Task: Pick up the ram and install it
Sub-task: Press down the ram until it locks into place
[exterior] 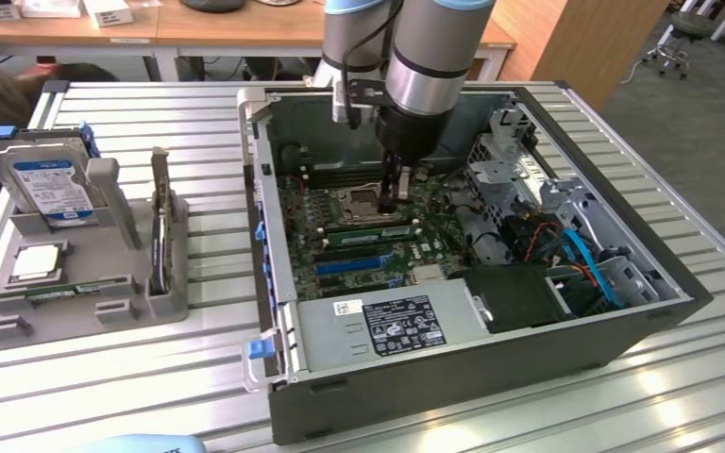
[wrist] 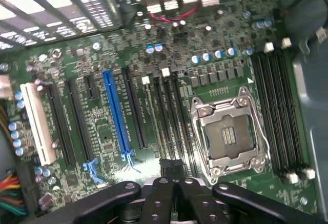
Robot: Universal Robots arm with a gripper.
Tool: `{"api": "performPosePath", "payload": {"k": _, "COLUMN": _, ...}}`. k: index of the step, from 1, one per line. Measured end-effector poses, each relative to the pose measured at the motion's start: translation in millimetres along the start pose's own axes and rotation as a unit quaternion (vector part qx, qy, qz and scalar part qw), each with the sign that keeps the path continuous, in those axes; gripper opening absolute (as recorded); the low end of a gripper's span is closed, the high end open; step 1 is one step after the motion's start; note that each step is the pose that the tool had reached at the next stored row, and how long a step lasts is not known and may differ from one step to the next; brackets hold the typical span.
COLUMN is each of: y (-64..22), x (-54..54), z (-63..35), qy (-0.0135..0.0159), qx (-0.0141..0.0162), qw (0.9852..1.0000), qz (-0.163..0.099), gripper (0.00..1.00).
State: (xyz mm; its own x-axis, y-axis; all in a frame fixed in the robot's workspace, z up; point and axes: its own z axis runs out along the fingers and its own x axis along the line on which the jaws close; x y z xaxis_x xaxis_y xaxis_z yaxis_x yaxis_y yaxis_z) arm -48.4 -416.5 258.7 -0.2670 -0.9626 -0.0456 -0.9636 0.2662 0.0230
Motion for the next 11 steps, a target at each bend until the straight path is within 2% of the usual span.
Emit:
{"api": "performPosePath", "payload": {"k": 6, "y": 0.0, "x": 0.0, "z": 0.5, "qy": -0.0011, "qx": 0.0021, "qw": 0.9989, "qz": 0.047, "gripper": 0.1}}
{"api": "performPosePath", "payload": {"k": 11, "y": 0.0, "x": 0.1, "z": 0.8, "qy": -0.0019, "qx": 0.004, "qw": 0.9962, "qz": 0.087, "gripper": 0.1}}
